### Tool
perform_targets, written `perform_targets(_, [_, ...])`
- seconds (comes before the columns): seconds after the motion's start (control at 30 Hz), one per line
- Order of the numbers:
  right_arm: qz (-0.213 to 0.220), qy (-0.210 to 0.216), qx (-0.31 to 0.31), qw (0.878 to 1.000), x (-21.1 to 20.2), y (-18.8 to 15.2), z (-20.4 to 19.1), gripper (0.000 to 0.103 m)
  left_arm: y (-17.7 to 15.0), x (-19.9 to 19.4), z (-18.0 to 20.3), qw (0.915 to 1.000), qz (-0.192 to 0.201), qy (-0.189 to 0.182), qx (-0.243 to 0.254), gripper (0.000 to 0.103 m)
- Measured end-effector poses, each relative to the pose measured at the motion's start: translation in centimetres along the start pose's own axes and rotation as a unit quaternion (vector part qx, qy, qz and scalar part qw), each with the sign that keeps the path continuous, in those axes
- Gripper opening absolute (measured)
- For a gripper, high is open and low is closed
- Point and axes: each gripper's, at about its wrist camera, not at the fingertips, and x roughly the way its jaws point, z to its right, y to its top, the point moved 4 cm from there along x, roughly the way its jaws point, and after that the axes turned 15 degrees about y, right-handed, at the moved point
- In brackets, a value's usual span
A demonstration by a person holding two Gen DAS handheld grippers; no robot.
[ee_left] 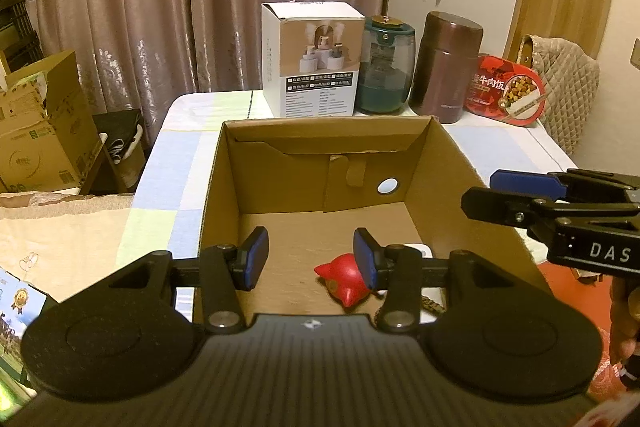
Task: Organize rigid objects
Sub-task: 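Move both empty tools back over the red mat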
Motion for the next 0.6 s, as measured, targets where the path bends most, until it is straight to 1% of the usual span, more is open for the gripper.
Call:
perform_targets(0.2, [0.010, -0.008, -0.004, 1.000, -1.7, 0.0, -0.7, 0.046, 0.0, -1.5, 0.3, 0.9999, 0.002, -0.002, -0.011, 0.041])
perform_targets(0.37, [0.016, -0.015, -0.007, 1.000, -4.3, -0.7, -1.7, 0.048, -0.1, -3.5, 1.0, 0.9997, 0.005, -0.005, -0.022, 0.041])
perform_targets(0.47, [0.022, -0.025, -0.009, 0.999, -6.3, -1.3, -2.2, 0.052, -0.2, -5.0, 1.5, 0.9995, 0.009, -0.009, -0.027, 0.043])
perform_targets(0.6, [0.032, -0.043, -0.010, 0.999, -9.3, -2.2, -2.6, 0.063, -0.4, -7.3, 2.6, 0.9993, 0.015, -0.016, -0.032, 0.049])
